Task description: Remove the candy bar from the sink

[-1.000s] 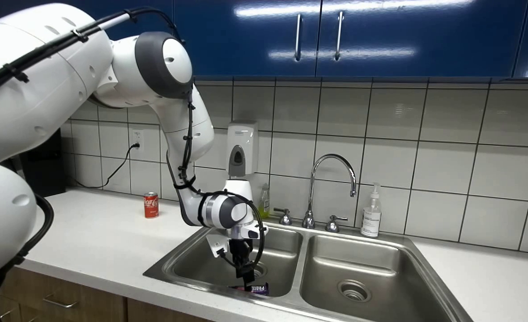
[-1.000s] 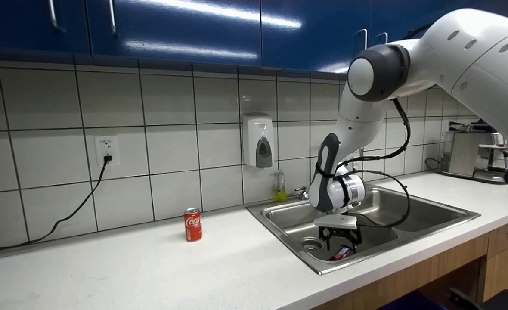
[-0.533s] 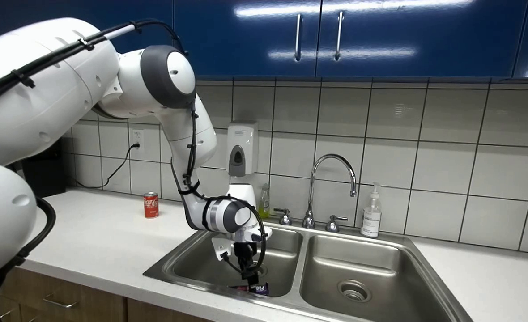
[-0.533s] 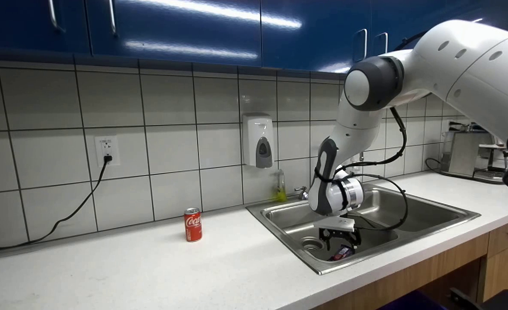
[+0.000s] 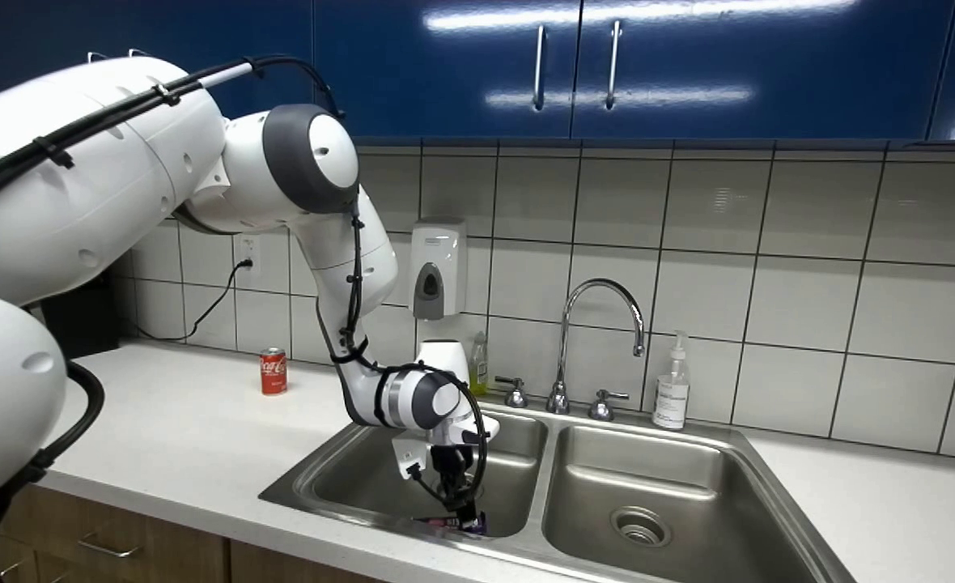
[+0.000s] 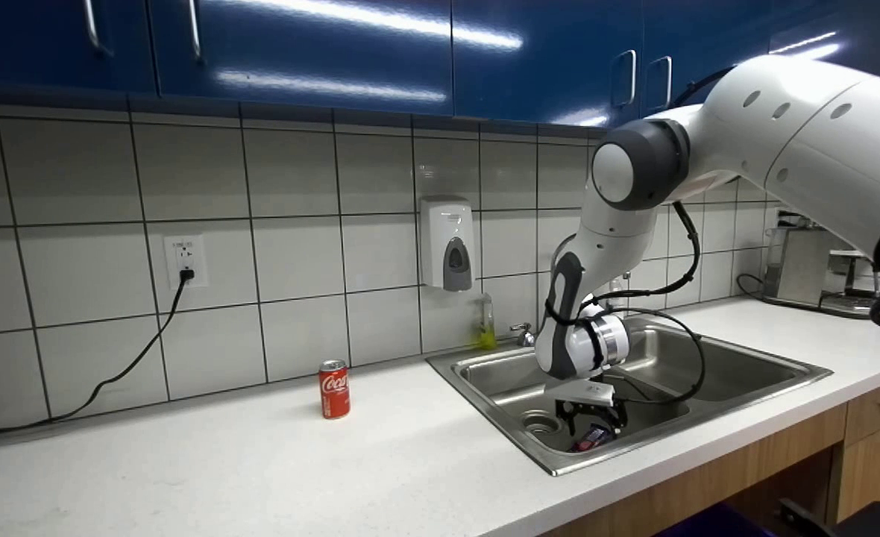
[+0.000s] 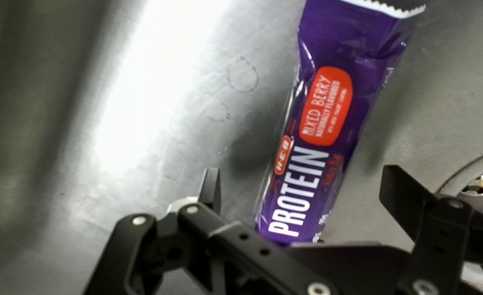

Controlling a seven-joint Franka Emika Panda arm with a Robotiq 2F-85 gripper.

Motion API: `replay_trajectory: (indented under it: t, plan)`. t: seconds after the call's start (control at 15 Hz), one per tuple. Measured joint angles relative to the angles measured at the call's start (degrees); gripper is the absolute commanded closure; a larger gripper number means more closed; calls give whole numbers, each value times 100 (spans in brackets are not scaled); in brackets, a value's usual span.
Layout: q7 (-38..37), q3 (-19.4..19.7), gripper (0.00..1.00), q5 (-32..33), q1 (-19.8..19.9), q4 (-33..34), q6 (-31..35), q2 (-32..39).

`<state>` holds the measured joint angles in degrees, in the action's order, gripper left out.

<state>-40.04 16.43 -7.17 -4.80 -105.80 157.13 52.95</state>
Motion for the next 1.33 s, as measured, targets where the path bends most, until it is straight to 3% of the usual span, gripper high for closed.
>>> replay_trajectory:
  t: [0.33,0.4,0.47,0.6,1.0,1.33]
  plan:
    - [-29,19,0,0,4,151,-2,138]
    - [-30,25,4,0,4,168,-3,153]
    - [-31,32,26,0,3,181,-4,164]
    - [-35,52,31,0,4,208,-4,185]
    - [-39,72,79,0,3,290,-4,194]
    - [-44,91,81,0,3,298,-18,193]
